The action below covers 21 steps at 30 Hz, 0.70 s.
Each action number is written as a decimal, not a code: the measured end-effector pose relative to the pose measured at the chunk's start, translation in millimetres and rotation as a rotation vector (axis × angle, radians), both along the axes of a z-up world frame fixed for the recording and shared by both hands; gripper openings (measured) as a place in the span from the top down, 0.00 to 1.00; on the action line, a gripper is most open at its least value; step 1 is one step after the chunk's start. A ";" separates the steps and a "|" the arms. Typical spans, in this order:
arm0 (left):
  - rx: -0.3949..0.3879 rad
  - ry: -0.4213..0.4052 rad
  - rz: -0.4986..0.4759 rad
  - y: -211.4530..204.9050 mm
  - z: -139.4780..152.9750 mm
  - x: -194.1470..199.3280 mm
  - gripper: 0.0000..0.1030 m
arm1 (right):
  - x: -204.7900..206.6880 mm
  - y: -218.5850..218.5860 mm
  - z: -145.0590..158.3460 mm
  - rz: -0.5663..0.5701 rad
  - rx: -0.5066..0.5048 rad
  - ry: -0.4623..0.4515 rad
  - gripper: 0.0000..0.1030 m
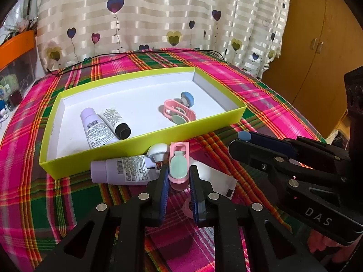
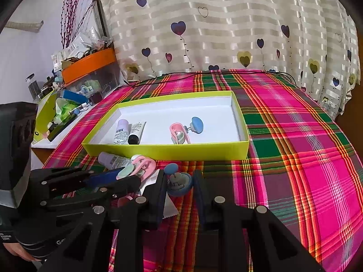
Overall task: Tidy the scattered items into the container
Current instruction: 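Close the left tool on the pink-green clip while the right tool grasps the blue round item, then lift the pink-green clip with the left tool while the right tool carries the blue item over the box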
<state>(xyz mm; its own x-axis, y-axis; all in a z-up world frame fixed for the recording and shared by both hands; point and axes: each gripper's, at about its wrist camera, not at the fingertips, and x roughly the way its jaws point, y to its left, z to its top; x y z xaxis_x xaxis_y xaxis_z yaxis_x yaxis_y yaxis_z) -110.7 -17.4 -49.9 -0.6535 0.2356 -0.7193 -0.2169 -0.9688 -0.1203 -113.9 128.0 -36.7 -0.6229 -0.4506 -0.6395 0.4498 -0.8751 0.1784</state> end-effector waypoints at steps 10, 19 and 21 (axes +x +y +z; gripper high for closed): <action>-0.016 0.034 0.010 -0.9 15.6 -0.2 0.83 | -0.2 6.1 2.1 -0.014 -0.027 0.009 0.77; -0.032 0.087 0.037 -1.5 34.5 -12.9 0.83 | -3.0 3.4 19.9 -0.004 -0.033 0.060 0.77; -0.034 0.094 0.046 -2.3 37.8 -18.2 0.83 | -6.4 2.4 24.8 -0.004 -0.033 0.073 0.77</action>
<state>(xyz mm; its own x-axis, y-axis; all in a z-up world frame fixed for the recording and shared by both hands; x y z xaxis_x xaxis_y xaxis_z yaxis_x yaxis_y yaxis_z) -129.0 -19.7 -12.1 -0.7282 0.1806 -0.6612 -0.1814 -0.9810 -0.0683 -120.2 130.4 -12.0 -0.6693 -0.4679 -0.5771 0.4593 -0.8711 0.1736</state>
